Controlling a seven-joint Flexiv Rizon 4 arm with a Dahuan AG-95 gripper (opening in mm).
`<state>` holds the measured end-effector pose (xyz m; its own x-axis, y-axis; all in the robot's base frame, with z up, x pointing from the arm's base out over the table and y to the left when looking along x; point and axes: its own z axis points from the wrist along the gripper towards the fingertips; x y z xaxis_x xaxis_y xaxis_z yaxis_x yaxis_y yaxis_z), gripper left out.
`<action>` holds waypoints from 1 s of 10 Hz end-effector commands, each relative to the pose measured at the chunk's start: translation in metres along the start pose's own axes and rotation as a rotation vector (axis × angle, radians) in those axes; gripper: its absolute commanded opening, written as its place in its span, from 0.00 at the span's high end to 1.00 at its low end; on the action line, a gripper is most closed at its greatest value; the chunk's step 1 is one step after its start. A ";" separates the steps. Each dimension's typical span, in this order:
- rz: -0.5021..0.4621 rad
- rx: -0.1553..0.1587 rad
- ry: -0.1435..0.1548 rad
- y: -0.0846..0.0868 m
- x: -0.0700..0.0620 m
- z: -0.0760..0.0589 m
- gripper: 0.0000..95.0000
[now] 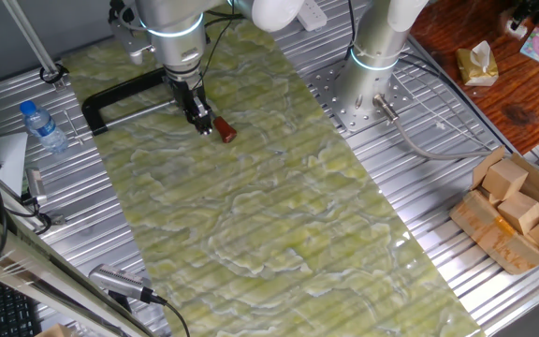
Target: Pull up the lever
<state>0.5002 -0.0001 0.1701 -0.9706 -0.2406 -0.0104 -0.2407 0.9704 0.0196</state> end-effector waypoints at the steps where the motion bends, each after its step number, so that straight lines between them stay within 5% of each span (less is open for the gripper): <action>1: -0.290 -0.022 -0.009 0.001 0.000 0.000 1.00; 10: -0.290 -0.013 -0.006 0.004 -0.002 0.003 1.00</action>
<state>0.5010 0.0044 0.1671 -0.8609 -0.5082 -0.0247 -0.5087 0.8605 0.0275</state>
